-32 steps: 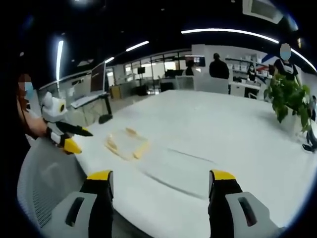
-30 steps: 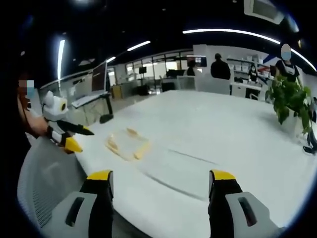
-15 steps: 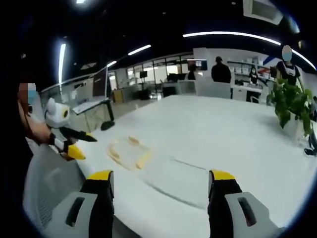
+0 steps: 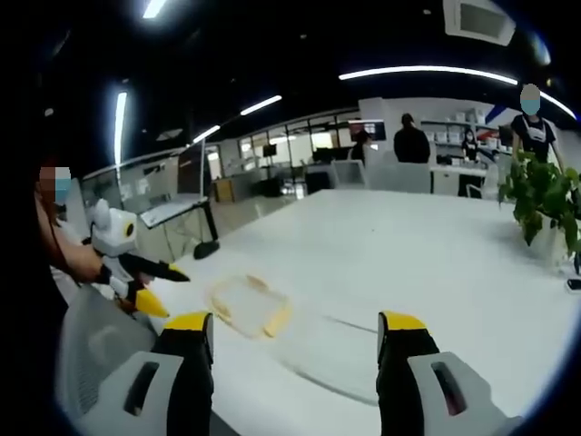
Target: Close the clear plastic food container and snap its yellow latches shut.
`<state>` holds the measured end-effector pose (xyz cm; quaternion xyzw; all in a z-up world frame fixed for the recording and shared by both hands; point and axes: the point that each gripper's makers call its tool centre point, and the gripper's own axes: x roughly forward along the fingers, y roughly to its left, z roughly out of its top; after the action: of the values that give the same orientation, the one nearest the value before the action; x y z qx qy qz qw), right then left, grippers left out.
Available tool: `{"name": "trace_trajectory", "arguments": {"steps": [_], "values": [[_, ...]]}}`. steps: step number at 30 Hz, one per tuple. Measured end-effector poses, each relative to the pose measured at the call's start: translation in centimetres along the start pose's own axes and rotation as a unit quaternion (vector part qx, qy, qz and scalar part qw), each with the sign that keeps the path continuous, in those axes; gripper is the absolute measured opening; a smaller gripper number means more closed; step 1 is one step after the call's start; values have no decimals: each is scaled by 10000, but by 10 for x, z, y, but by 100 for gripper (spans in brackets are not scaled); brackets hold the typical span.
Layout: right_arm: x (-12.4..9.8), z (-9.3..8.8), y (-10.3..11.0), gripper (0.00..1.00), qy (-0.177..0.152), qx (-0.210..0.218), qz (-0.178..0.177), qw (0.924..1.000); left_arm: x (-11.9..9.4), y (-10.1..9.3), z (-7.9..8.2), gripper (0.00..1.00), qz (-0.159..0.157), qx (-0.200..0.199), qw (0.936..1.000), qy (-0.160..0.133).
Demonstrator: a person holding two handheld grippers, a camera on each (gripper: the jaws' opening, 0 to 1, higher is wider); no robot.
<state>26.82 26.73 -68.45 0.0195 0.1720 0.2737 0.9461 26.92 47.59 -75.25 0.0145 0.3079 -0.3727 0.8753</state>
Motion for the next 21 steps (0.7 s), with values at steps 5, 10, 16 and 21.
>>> {"name": "trace_trajectory", "arguments": {"steps": [5, 10, 16, 21], "values": [[10, 0, 3, 74, 55, 29, 52, 10000, 1, 4, 2, 81, -19, -8, 10000, -8], [16, 3, 5, 74, 69, -5, 82, 9999, 2, 6, 3, 78, -127, 103, 9998, 63], [26, 4, 7, 73, 101, -52, 172, 9998, 4, 15, 9, 79, -227, 58, 9997, 19], [33, 5, 13, 71, 131, -124, 276, 9995, 6, 16, 8, 79, -272, 133, 9995, 91]]}}
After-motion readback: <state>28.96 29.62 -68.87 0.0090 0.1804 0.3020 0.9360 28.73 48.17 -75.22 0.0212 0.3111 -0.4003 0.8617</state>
